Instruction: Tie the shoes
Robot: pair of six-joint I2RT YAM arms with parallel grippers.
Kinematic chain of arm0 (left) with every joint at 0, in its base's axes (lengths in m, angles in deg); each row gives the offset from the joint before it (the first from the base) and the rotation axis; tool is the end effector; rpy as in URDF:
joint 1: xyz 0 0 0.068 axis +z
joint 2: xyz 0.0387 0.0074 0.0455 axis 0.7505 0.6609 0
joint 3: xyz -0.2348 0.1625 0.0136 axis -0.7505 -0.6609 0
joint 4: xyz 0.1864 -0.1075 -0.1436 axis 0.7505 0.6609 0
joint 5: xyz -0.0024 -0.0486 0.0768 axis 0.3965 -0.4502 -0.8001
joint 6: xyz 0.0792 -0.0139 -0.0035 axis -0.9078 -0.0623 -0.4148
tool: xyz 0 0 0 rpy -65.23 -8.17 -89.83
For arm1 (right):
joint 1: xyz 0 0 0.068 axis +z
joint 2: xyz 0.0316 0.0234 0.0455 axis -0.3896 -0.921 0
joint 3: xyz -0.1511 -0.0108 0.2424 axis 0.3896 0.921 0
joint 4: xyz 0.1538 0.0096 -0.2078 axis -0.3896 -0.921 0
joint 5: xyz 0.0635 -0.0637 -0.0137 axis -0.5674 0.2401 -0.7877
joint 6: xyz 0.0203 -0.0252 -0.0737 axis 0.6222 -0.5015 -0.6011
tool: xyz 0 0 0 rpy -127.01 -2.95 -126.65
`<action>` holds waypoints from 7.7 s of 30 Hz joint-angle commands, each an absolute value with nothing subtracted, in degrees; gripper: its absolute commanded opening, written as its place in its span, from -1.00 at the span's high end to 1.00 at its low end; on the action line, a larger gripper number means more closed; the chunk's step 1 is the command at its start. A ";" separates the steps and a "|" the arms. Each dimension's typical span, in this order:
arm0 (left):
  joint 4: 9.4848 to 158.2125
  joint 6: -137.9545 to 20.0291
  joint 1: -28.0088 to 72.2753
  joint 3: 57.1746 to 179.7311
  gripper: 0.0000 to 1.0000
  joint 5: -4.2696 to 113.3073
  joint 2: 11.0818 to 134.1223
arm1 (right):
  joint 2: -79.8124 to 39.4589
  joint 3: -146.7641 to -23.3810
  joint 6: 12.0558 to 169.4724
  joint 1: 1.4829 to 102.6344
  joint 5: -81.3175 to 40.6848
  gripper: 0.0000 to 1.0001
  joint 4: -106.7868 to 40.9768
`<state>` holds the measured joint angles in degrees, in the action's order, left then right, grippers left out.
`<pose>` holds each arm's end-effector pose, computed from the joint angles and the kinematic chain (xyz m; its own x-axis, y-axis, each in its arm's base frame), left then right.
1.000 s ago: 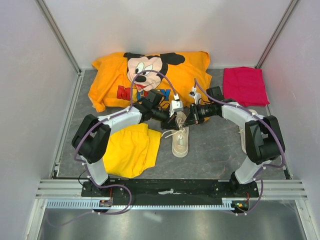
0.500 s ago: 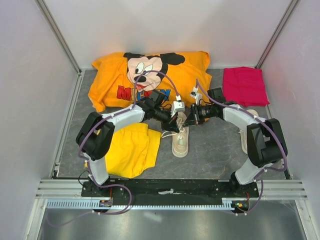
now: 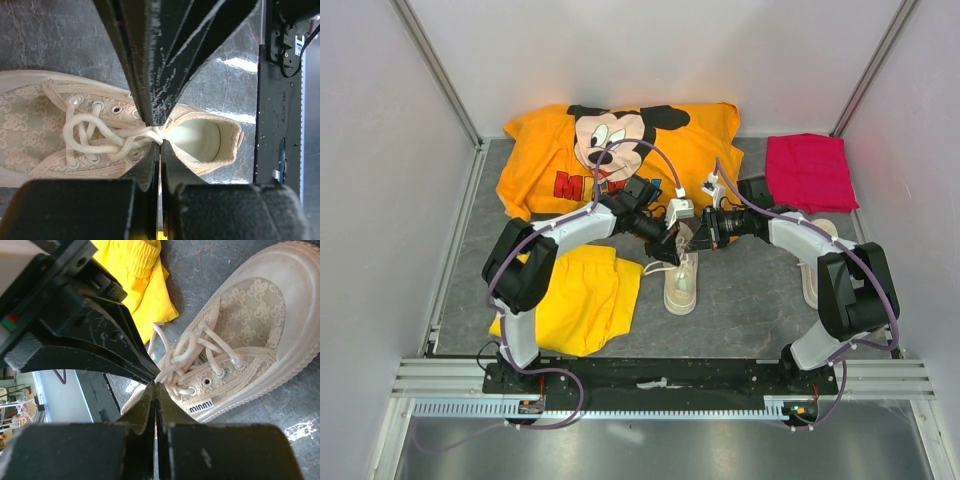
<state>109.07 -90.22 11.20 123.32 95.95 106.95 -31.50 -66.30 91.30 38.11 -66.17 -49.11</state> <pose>0.2987 -0.2954 0.1959 -0.3718 0.5590 -0.7412 0.9117 0.0693 -0.4050 0.3077 0.1413 0.2074 -0.8383 -0.1486 -0.5245 -0.5268 0.4684 0.7093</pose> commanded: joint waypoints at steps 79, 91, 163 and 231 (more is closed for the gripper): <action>46.50 -58.77 11.90 101.75 0.97 97.49 107.67 | -31.64 -67.27 93.70 39.28 -65.41 1.00 -46.56; 44.73 -58.68 11.45 100.25 0.92 99.78 107.76 | -31.21 -67.18 94.32 39.19 -64.88 1.00 -46.19; 43.24 -59.73 10.75 100.69 0.93 104.62 108.38 | -33.40 -70.17 90.02 36.90 -68.66 0.56 -56.04; 59.67 -67.12 17.26 109.12 -0.08 102.15 103.19 | -32.70 -73.60 86.59 39.81 -66.20 1.00 -57.19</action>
